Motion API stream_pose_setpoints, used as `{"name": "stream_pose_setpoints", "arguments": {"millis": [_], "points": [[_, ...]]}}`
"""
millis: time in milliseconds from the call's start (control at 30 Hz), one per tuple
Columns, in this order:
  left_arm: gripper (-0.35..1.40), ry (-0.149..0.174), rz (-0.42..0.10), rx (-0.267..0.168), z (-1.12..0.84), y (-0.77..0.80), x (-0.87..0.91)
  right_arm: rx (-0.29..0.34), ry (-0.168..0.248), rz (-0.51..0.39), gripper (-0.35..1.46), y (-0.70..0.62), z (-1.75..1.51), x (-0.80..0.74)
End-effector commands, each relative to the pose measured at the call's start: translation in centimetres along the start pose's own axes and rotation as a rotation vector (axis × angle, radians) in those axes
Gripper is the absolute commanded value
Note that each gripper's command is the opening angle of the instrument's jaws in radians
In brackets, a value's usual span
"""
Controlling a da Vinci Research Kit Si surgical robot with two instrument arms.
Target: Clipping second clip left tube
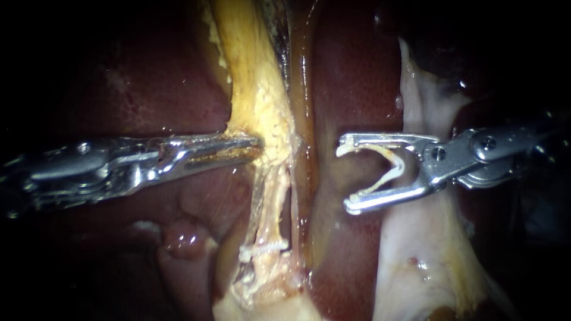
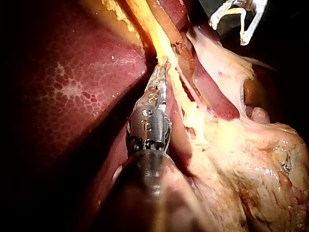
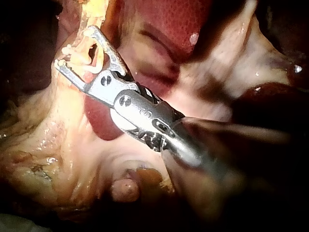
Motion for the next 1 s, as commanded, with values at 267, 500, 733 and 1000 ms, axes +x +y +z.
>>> {"name": "stream_pose_setpoints", "arguments": {"millis": [267, 500, 733, 1000], "points": [[-0.35, 0.002, -0.005, -0.001, -0.18, -0.03, -0.09, 0.026, -0.007, 0.102, 0.60, -0.16, 0.20, -0.18], [-0.35, -0.030, -0.012, -0.029, -0.75, -0.10, -0.40, 0.058, -0.049, 0.165, 0.59, -0.20, 0.70, -0.65], [-0.35, -0.067, 0.000, -0.036, -1.13, -0.23, -0.57, 0.068, -0.087, 0.166, 0.58, -0.14, 1.07, -1.10], [-0.35, -0.081, 0.009, -0.038, -1.28, -0.39, -0.64, 0.078, -0.110, 0.191, 0.58, -0.04, 1.31, -1.38]]}}
